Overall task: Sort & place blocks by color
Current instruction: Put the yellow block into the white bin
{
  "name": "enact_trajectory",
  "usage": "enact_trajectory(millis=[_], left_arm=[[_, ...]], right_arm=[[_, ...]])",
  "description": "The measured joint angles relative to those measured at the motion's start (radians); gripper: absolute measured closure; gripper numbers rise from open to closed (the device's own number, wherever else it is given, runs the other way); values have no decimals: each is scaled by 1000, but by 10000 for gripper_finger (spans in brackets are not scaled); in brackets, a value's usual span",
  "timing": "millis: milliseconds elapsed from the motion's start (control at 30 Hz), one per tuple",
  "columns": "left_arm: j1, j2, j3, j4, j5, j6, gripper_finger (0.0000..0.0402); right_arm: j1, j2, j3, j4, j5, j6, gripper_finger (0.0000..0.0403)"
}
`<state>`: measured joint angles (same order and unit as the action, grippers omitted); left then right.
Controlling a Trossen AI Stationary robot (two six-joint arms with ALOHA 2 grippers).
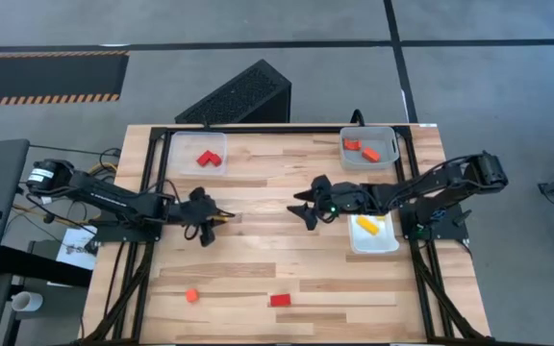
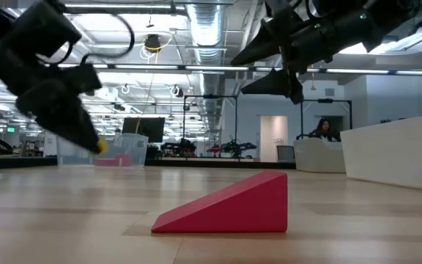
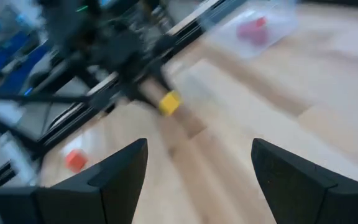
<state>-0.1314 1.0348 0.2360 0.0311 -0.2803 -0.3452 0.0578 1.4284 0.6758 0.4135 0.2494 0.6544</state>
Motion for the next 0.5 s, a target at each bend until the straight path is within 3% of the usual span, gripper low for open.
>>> enact_trajectory(millis=[167,333,500], left_arm=[[2,0,15,247,-63,120,311],[23,0,15,481,-51,200,311],[43,0,49,541,-12,251,311]], right_arm=[[-15,0,0,4,15,-15,94],[24,-27,0,79,15,-137,98],[79,-88,0,108,29,-184,106]])
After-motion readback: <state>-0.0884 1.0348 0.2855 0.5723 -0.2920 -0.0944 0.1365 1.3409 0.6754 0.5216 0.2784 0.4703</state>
